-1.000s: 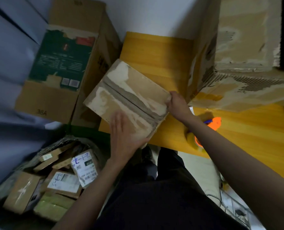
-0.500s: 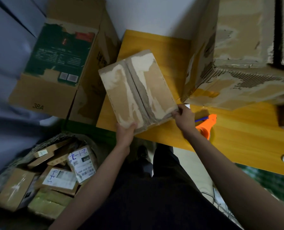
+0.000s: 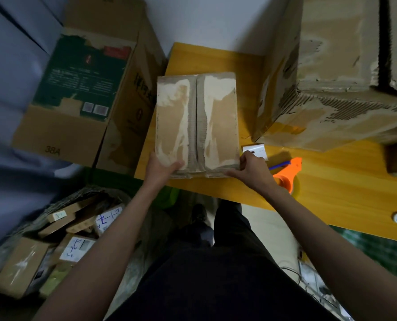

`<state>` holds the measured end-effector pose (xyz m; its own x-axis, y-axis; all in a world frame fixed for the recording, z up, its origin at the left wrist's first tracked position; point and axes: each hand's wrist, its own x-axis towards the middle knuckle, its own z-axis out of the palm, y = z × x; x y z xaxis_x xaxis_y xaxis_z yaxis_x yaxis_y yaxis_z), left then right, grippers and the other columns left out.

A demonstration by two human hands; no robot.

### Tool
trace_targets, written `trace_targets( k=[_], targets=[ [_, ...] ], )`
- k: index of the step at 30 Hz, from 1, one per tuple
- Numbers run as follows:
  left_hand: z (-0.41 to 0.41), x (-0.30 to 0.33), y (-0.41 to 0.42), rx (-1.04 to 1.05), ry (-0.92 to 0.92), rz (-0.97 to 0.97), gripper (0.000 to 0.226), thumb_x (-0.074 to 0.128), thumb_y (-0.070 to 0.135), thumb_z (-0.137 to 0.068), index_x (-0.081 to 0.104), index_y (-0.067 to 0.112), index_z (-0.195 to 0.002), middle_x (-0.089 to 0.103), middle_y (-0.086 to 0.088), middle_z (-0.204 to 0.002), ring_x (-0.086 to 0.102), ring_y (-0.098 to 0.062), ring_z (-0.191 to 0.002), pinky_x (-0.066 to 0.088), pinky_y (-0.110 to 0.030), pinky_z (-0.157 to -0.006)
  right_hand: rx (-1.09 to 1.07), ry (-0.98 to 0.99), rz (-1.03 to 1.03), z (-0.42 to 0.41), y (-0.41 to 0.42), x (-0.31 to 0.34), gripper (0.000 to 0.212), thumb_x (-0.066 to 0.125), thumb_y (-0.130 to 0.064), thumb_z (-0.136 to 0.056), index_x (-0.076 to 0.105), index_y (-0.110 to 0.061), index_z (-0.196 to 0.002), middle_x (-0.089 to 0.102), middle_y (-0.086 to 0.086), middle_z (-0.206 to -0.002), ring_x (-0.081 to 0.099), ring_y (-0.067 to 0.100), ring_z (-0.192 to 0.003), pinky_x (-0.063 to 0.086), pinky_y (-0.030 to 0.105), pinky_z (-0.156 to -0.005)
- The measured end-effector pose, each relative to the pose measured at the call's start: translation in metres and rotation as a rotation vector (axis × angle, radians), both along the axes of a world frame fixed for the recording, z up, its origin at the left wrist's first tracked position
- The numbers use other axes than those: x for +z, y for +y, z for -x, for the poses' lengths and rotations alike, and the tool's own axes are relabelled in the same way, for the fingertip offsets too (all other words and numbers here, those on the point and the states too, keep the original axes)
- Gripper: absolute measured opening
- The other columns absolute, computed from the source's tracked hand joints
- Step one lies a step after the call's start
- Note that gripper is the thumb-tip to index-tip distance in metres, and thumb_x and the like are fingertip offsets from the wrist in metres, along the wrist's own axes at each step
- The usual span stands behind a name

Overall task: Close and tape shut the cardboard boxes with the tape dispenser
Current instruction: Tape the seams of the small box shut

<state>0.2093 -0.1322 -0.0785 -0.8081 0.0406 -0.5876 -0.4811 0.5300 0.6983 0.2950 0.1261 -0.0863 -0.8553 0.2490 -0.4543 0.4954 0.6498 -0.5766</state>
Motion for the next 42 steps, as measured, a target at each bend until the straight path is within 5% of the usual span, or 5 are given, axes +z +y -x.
trace_targets(
  k=[8,14,19,36,42],
  targets=[
    [0.012,0.01,-0.015,-0.204,0.042,0.132,0.107,0.094,0.027,-0.065,0.028,0.013,-0.148,0.043,-0.003,-0.147,0.042,-0.022,-0.135,0.04,-0.035,-0.103,-0.26,0.054,0.158,-0.032,-0.007,-0.013,0.054,0.056,-0.059,-0.093,0.067,-0.01,-0.074,0.069,-0.003,-0.067,0.067,0.013,-0.066,0.052,0.032,-0.065],
    [0.02,0.01,-0.01,-0.215,0.03,0.133,0.103,0.092,0.032,-0.068,0.03,0.014,-0.148,0.045,-0.005,-0.146,0.044,-0.026,-0.135,0.041,-0.044,-0.109,-0.496,-0.102,-0.082,-0.069,0.041,-0.043,0.021,0.07,-0.02,-0.087,0.055,-0.006,-0.084,0.061,0.013,-0.085,0.057,0.032,-0.083,0.043,0.034,-0.065],
    [0.034,0.009,-0.006,-0.141,0.008,0.136,0.098,0.086,0.049,-0.071,0.036,0.016,-0.148,0.051,-0.004,-0.144,0.051,-0.026,-0.13,0.047,-0.048,-0.107,-0.498,-0.294,-0.133,-0.066,0.053,-0.07,0.077,0.069,-0.063,-0.077,0.055,0.002,-0.116,0.062,0.019,-0.108,0.06,0.039,-0.106,0.052,0.046,-0.086],
    [0.06,0.015,0.011,-0.164,0.041,0.112,0.11,0.088,0.035,-0.073,0.019,0.023,-0.157,0.041,-0.004,-0.154,0.043,-0.028,-0.137,0.041,-0.044,-0.107,-0.897,-0.316,-0.048,-0.05,0.042,-0.093,0.093,0.031,-0.072,-0.085,0.053,0.009,-0.126,0.064,0.026,-0.117,0.062,0.043,-0.108,0.052,0.053,-0.094],
    [0.046,0.014,0.008,-0.19,0.051,0.076,0.107,0.089,0.03,-0.072,0.022,0.023,-0.155,0.044,-0.004,-0.151,0.045,-0.028,-0.136,0.043,-0.048,-0.107,-0.907,0.04,0.111,-0.08,0.025,-0.016,0.014,0.055,-0.017,-0.096,0.054,-0.007,-0.086,0.056,0.009,-0.08,0.054,0.031,-0.076,0.045,0.041,-0.065]
  ],
)
